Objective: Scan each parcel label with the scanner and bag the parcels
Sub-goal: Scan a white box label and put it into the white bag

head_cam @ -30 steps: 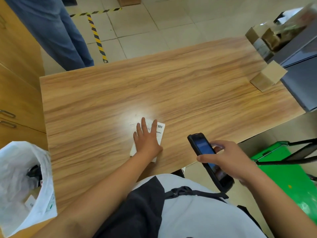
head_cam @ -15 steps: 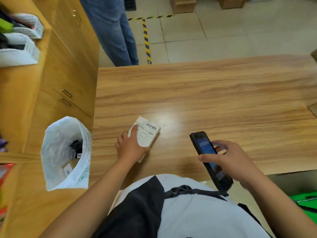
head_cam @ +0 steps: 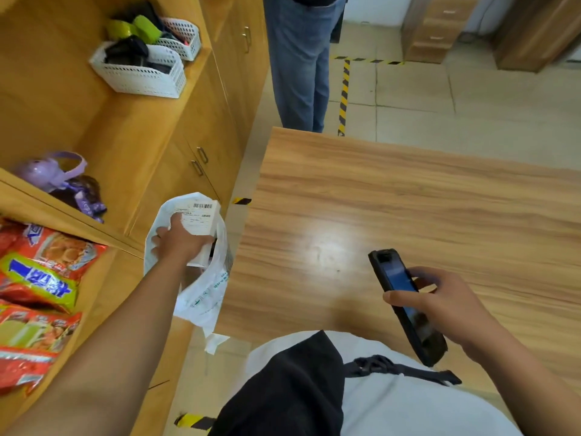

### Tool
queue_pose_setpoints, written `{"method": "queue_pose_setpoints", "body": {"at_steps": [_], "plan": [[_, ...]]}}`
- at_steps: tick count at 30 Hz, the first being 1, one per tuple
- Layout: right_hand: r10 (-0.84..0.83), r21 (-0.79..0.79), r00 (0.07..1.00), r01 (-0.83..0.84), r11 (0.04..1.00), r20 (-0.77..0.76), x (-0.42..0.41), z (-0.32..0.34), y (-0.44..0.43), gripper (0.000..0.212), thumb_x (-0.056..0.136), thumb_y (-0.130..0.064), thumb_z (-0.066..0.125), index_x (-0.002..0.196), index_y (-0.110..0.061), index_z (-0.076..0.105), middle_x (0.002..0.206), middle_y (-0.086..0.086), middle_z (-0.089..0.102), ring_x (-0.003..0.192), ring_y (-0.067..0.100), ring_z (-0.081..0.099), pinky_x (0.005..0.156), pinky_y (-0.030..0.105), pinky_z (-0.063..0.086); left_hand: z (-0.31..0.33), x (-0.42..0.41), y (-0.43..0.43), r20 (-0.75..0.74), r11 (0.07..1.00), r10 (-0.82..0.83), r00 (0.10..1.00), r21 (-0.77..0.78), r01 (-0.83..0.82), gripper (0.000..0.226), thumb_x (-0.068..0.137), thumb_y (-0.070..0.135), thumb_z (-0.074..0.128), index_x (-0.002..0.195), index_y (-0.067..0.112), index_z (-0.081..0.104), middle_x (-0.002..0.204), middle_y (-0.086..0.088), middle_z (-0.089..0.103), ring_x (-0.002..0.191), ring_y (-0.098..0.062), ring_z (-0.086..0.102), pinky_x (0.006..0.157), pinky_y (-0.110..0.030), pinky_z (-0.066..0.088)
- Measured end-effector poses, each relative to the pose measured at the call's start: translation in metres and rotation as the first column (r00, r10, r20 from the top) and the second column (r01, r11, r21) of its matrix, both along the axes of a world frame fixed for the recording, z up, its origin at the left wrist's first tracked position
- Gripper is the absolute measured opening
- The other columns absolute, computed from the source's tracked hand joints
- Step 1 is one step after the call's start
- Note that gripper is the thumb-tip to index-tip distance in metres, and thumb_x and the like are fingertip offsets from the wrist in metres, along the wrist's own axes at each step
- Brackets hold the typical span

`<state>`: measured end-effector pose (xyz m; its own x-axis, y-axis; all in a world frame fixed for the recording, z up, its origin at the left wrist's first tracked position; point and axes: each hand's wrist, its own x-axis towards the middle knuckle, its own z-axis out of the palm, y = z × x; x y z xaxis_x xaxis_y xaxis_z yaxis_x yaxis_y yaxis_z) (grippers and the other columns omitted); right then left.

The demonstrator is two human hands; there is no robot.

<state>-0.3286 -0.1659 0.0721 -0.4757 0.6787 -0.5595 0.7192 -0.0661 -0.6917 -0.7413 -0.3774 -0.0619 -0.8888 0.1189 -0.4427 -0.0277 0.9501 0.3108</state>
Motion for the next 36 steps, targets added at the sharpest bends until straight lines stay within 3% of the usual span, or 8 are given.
{"method": "queue_pose_setpoints", "body": {"at_steps": [6, 11, 14, 16, 25, 31, 34, 36], "plan": [[0.000, -0.004, 1.000, 0.000, 1.000, 0.010, -0.001, -0.004, -0.006, 0.065, 0.068, -0.034, 0.093, 0.125, -0.023, 0.063, 0.105, -0.004, 0.066, 0.056, 0.013, 0.072, 0.037, 0.017, 0.046, -0.002, -0.017, -0.007, 0.033, 0.991, 0.081, 0.996, 0.101, -0.084, 0.087, 0.079, 0.057, 0.072, 0.150, 0.024, 0.033, 0.146, -0.016, 0.040, 0.131, -0.040, 0.040, 0.107, -0.054, 0.036], [-0.037, -0.022, 0.999, 0.037, 0.999, -0.015, 0.002, -0.006, -0.012, 0.052, 0.067, -0.034, 0.093, 0.110, -0.029, 0.064, 0.105, -0.003, 0.067, 0.056, 0.017, 0.073, 0.038, 0.019, 0.049, -0.003, 0.022, 0.015, 0.167, 0.919, -0.164, 0.972, 0.385, 0.089, 0.040, 0.089, 0.024, 0.067, 0.128, 0.017, 0.061, 0.122, -0.005, 0.063, 0.105, -0.023, 0.057, 0.089, -0.035, 0.047], [-0.097, -0.027, 0.995, 0.096, 0.995, -0.018, 0.013, -0.008, -0.012, 0.060, 0.069, -0.035, 0.092, 0.121, -0.028, 0.062, 0.107, -0.003, 0.067, 0.062, 0.009, 0.073, 0.039, 0.018, 0.049, 0.002, 0.052, 0.042, 0.209, 0.863, -0.293, 0.933, 0.477, 0.164, 0.027, 0.087, 0.017, 0.064, 0.113, 0.025, 0.067, 0.100, 0.002, 0.067, 0.086, -0.015, 0.060, 0.068, -0.026, 0.045], [-0.152, -0.019, 0.988, 0.152, 0.988, -0.009, 0.026, -0.007, -0.011, 0.063, 0.070, -0.037, 0.092, 0.125, -0.025, 0.064, 0.106, -0.004, 0.067, 0.064, 0.002, 0.071, 0.041, 0.017, 0.049, 0.004, 0.076, 0.067, 0.211, 0.823, -0.401, 0.891, 0.509, 0.250, 0.026, 0.087, 0.017, 0.065, 0.110, 0.028, 0.066, 0.101, 0.002, 0.067, 0.086, -0.019, 0.062, 0.069, -0.030, 0.047], [-0.515, -0.030, 0.856, 0.514, 0.857, -0.046, 0.121, 0.002, -0.008, 0.072, 0.072, -0.035, 0.092, 0.135, -0.016, 0.062, 0.106, -0.007, 0.062, 0.064, 0.003, 0.070, 0.042, 0.012, 0.048, 0.009, 0.208, 0.194, 0.220, 0.549, -0.821, 0.526, 0.554, 0.626, 0.022, 0.088, 0.023, 0.068, 0.102, 0.039, 0.064, 0.105, 0.011, 0.063, 0.090, -0.013, 0.064, 0.065, -0.028, 0.049], [-0.746, -0.054, 0.663, 0.744, 0.666, -0.071, 0.209, -0.001, -0.010, 0.045, 0.063, -0.036, 0.094, 0.104, -0.027, 0.079, 0.089, 0.000, 0.070, 0.067, 0.021, 0.076, 0.063, 0.049, 0.065, 0.019, 0.321, 0.280, 0.198, 0.270, -0.961, 0.193, 0.524, 0.808, 0.026, 0.089, 0.021, 0.068, 0.113, 0.028, 0.065, 0.111, 0.002, 0.063, 0.087, -0.016, 0.063, 0.077, -0.028, 0.047], [-0.800, -0.059, 0.587, 0.801, 0.596, -0.124, 0.248, 0.003, -0.004, 0.022, 0.053, -0.044, 0.087, 0.074, -0.043, 0.080, 0.064, -0.012, 0.070, 0.057, 0.009, 0.071, 0.053, 0.030, 0.059, 0.022, 0.382, 0.318, 0.164, 0.148, -0.984, 0.076, 0.491, 0.859, 0.029, 0.089, 0.023, 0.069, 0.118, 0.022, 0.064, 0.114, -0.001, 0.062, 0.090, -0.015, 0.058, 0.082, -0.024, 0.041], [-0.838, -0.074, 0.524, 0.839, 0.539, -0.152, 0.274, 0.004, 0.005, 0.017, 0.056, -0.038, 0.089, 0.070, -0.038, 0.080, 0.062, -0.008, 0.067, 0.051, 0.005, 0.068, 0.043, 0.018, 0.051, 0.021, 0.426, 0.342, 0.171, 0.106, -0.985, 0.025, 0.483, 0.869, 0.034, 0.089, 0.025, 0.069, 0.122, 0.021, 0.063, 0.118, -0.001, 0.061, 0.094, -0.014, 0.056, 0.085, -0.024, 0.042]]}}
